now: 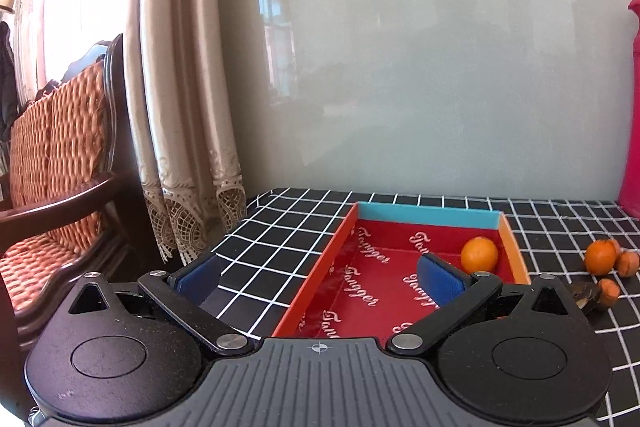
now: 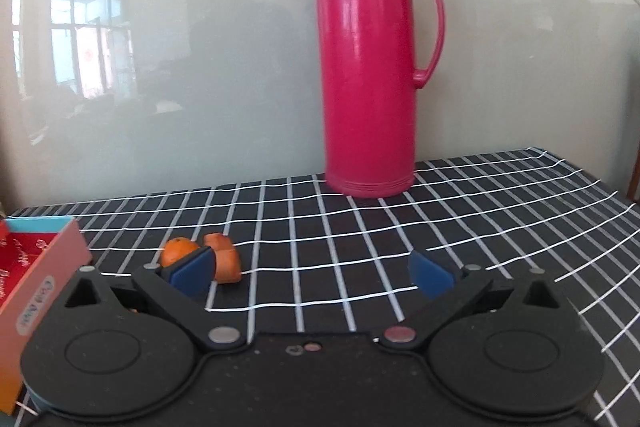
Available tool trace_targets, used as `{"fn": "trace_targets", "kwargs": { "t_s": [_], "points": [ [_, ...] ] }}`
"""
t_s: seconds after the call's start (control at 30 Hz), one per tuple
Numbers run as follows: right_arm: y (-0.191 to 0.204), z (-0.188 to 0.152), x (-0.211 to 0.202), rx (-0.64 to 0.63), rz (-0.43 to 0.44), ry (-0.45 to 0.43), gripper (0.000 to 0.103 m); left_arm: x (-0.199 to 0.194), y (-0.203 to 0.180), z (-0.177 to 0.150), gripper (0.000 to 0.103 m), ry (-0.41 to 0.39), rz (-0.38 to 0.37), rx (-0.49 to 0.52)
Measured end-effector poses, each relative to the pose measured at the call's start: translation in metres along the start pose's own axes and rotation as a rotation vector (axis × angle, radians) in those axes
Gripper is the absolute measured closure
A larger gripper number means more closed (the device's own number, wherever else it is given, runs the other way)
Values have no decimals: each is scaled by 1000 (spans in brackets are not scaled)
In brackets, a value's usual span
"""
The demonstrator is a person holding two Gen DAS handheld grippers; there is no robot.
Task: Organize fruits
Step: 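Move the right tool to another dark brown wrinkled fruit and grasp it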
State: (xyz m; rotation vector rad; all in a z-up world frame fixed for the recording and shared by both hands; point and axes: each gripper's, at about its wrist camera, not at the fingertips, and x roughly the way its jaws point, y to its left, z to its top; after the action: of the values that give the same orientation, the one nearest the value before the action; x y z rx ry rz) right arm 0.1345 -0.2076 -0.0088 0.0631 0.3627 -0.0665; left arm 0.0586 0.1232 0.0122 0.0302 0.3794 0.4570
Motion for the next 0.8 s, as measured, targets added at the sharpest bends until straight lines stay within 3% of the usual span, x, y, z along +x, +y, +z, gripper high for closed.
{"fn": "trace_targets", "kwargs": {
  "t_s": [0.27,0.57,0.73,0.8],
  "points": [
    [36,-9,-3,-143,108,4,0,5,6,-1,0,16,4,-10],
    [63,-12,7,-180,123,23,6,7,15,-3,0,23,12,-14],
    [81,-16,9,-208,189,48,18,8,24,-6,0,32,20,-13],
    [90,-20,10,-222,229,73,29,9,28,-7,0,34,22,-16]
  ]
}}
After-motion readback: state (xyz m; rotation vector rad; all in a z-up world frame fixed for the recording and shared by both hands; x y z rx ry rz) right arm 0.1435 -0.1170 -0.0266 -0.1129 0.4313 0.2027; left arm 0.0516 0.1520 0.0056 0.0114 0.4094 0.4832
